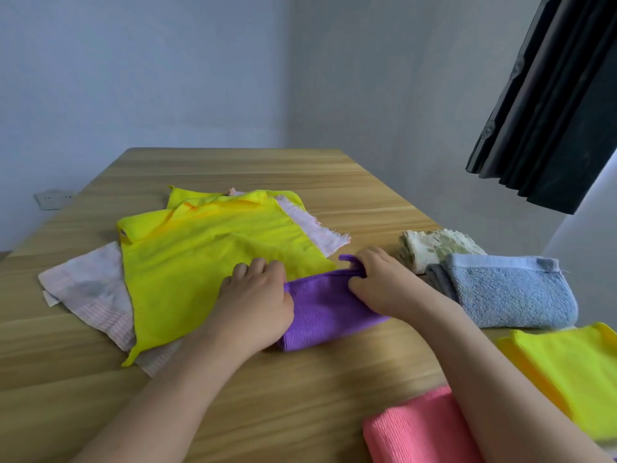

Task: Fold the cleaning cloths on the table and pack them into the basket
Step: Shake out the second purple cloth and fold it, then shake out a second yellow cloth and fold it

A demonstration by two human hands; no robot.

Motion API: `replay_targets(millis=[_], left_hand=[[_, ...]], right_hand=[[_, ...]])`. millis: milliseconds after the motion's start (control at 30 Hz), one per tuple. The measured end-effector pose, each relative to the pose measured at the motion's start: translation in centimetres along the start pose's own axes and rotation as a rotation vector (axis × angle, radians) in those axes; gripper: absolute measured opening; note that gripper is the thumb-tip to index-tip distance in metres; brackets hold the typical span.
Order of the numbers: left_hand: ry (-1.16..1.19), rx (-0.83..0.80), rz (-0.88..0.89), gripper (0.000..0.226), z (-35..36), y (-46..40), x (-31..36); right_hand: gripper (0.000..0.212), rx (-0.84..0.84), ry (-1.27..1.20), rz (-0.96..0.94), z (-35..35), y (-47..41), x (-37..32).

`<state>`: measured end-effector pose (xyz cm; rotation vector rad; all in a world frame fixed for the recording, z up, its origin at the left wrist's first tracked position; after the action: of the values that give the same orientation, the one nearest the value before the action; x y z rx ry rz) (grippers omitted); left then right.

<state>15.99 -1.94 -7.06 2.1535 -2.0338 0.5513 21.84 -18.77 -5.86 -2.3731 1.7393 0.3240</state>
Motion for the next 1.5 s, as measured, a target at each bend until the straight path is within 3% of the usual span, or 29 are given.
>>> replay_targets(millis=[133,233,300,367,467,567,667,733,833,900,1000,1200,1367,1500], left_hand=[[0.071,0.046,0.033,0.017,-0.2,-0.2,0.4],[0.28,-0.097,0.001,0.023,0.4,-0.2,1.1],[0.457,-0.238,0.039,0.023,1.8,0.4,2.8],[0.491,-0.288,0.105,0.024,2.9,1.5,4.7],[0.494,-0.246,0.129,0.024,3.6,1.9,5.5],[0.557,-0.276,0.072,0.027,3.8,1.8,5.1],[0.571,-0.313,0.089,0.024,3.5,2.0,5.5],[0.558,-0.329,0.119,0.017,2.7,1.7,5.5],[0.335,-0.072,0.102,0.024,0.0,0.1,2.8],[0.034,0.085,0.061,0.033,-1.4,-0.4,0.4],[-0.159,0.098,-0.005,0.038,-1.3,-0.4,-1.7],[-0.173,0.121,0.057,0.029,-0.6,-0.2,-1.6],[-0.213,0.028,0.049,0.037,-0.3,-0.4,-1.8],[-0.215,0.067,0.02,0.039,-0.7,-0.5,-2.0]], right_hand=[[0.028,-0.033,-0.041,-0.022,-0.7,0.4,-0.3],[0.038,-0.203,0.183,-0.002,-1.9,1.0,-0.2],[0.031,-0.406,0.401,0.068,-2.3,2.0,0.9],[0.024,-0.546,0.511,0.135,-2.8,2.8,2.2],[0.012,-0.56,0.529,0.149,-3.2,3.1,2.4],[0.018,-0.469,0.443,0.154,-3.4,2.6,1.6],[0.015,-0.259,0.331,0.117,-3.3,1.6,1.2],[0.029,-0.071,0.242,0.047,-2.7,0.8,0.5],[0.044,0.105,0.126,-0.111,-0.8,-0.1,-0.9],[0.049,0.113,0.123,-0.175,0.8,-0.4,-1.4],[0.053,0.095,0.148,-0.208,2.4,-0.6,-1.9],[0.042,0.084,0.14,-0.179,3.5,-1.0,-1.7],[0.029,0.14,0.093,-0.165,3.3,-1.0,-1.4],[0.016,0.186,0.064,-0.231,3.0,-0.7,-1.9]])
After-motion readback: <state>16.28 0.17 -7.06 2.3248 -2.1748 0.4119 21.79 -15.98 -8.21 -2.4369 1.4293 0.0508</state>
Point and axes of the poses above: each hand's wrist, its own y-axis away from the middle knuckle, its own z-axis out of the palm, x = y × z, the point moved 6 cm from there along -y, towards the middle knuckle, and after that the axes turned 9 degrees about y, right-handed, at the moved point
